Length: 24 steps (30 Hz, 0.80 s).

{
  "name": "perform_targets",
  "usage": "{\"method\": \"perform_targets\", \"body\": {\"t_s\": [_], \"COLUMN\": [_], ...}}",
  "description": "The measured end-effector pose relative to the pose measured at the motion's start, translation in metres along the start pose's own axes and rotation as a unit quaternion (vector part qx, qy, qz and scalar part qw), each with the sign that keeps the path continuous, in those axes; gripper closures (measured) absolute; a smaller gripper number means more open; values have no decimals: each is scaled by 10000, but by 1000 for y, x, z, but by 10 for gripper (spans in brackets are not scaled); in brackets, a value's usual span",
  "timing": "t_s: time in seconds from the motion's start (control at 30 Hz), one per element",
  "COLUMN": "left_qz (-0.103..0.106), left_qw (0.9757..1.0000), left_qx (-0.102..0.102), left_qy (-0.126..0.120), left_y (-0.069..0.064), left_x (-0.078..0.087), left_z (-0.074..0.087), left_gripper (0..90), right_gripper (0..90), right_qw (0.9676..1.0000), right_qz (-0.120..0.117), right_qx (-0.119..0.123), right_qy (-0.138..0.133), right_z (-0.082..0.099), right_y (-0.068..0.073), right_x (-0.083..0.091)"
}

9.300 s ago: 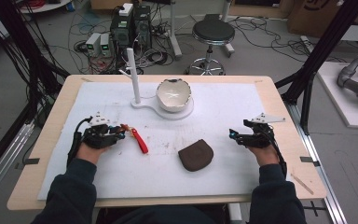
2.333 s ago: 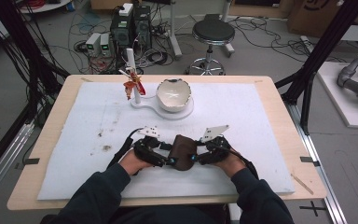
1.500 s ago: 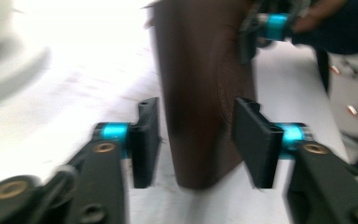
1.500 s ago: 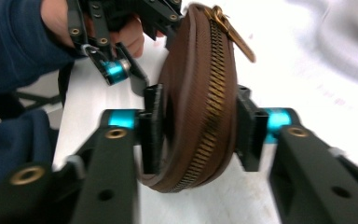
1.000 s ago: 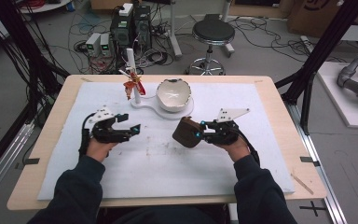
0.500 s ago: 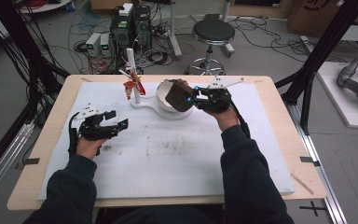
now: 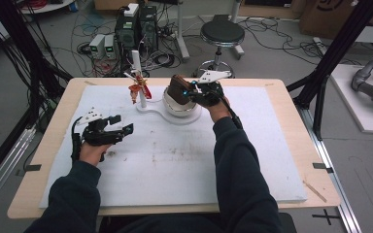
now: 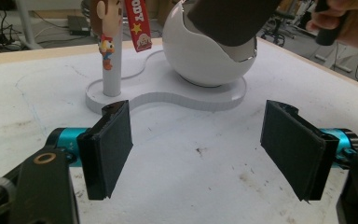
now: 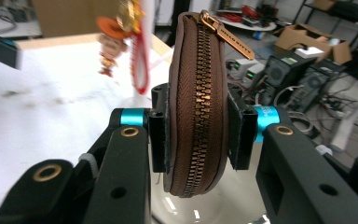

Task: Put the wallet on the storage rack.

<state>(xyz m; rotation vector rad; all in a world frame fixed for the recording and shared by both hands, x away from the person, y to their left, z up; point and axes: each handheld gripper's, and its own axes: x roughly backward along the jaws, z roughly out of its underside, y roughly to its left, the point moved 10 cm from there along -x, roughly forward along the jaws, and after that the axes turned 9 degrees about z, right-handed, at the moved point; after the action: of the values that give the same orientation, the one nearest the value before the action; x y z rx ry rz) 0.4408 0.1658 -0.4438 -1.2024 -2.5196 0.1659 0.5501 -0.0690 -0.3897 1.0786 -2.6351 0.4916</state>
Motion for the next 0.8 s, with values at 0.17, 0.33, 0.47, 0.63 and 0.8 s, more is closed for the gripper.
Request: {"method": "perform_targets", "body": {"t_s": [0.17,0.33,0.47,0.63,0.8], "left_qz": [17,7,4,-3,-4], "left_qw": [10000,10000,10000,10000,9999], "left_qx": [15,38,57,93,112], "left_qy": [-8,-11,-12,-5,1], "left_y": [0,1,1,2,2], "left_x": [0,0,1,1,2], "left_z": [0,0,0,1,1], "left_gripper": [249,249,249,249,249], "right_gripper": [674,642,513,762,728], "right_qw": [9999,9981,9978,9990,9973], "right_qz": [53,119,254,92,122], "right_qx": [-3,114,-381,-346,-400], "right_qy": [140,594,490,258,605], "right_z": [15,34,32,18,24], "right_y": [-3,-2,-11,-12,-8], "right_x": [-16,-25,-17,1,1]}}
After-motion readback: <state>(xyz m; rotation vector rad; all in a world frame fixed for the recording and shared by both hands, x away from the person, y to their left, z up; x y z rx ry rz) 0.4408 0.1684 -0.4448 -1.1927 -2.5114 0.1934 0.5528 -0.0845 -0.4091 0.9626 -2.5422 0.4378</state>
